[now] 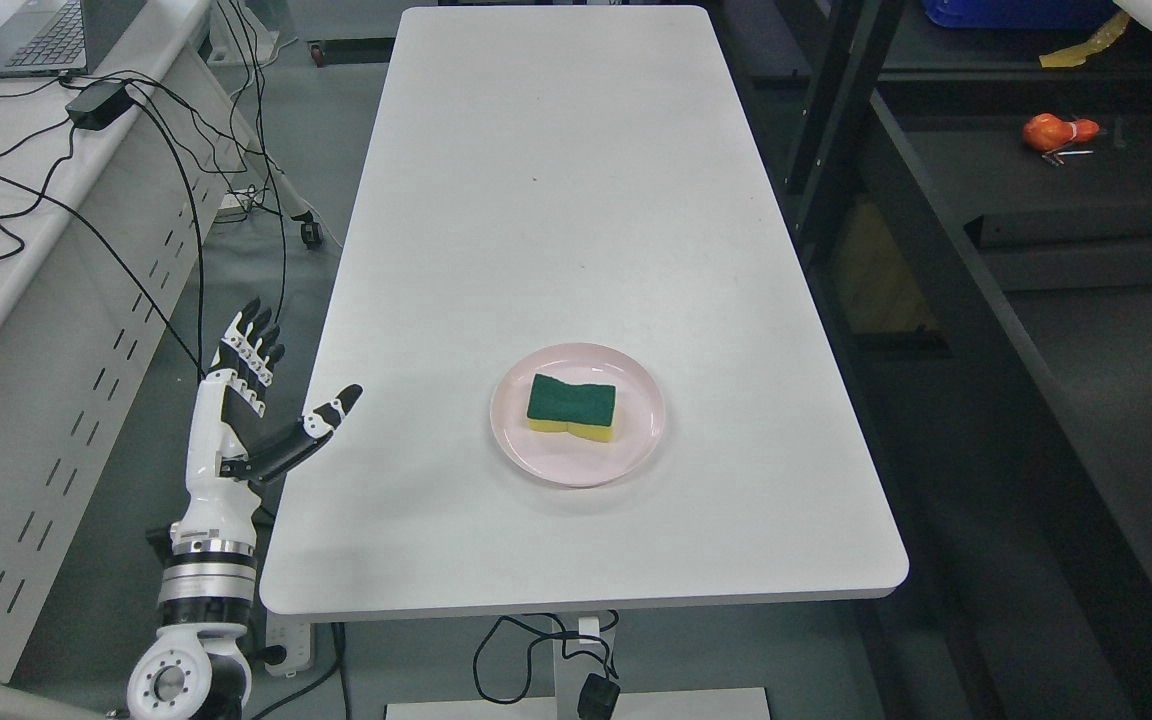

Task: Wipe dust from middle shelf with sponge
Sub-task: 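Raise the left hand and reach toward the sponge on the pink plate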

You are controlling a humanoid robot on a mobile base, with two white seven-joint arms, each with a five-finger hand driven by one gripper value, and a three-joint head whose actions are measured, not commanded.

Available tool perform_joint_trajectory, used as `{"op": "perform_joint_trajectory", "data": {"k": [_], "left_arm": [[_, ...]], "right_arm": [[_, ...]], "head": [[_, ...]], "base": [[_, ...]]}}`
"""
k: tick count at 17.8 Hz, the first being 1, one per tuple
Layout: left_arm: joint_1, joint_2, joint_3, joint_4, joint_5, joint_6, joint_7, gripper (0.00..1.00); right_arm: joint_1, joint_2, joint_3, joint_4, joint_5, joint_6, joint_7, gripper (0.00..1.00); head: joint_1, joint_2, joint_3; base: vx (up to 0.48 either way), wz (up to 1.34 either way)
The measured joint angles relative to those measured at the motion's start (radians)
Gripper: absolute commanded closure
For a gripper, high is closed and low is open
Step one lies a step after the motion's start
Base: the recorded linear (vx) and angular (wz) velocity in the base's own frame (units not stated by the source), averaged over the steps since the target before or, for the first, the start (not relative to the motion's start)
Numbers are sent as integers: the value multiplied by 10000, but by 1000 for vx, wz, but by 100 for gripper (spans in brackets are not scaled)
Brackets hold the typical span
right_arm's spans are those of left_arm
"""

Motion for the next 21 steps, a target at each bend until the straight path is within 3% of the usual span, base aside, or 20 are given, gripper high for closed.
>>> {"op": "perform_joint_trajectory", "data": {"k": [6,10,15,21], "left_arm": [[-5,224,-1,24,-1,37,-5,1],[-308,760,-18,246,-8,-187,-159,1],[-1309,1975,-41,965,-453,-656,-2544,2],[-3616,3143,-337,2792,-4710,-3311,-3577,3]], "right_arm": [[0,0,0,0,0,0,0,0],[0,0,0,0,0,0,0,0],[0,0,0,0,0,0,0,0],[0,0,0,0,0,0,2,0]], "head": [[0,0,0],[0,0,0],[0,0,0],[0,0,0]], "base": [[0,0],[0,0],[0,0],[0,0]]}}
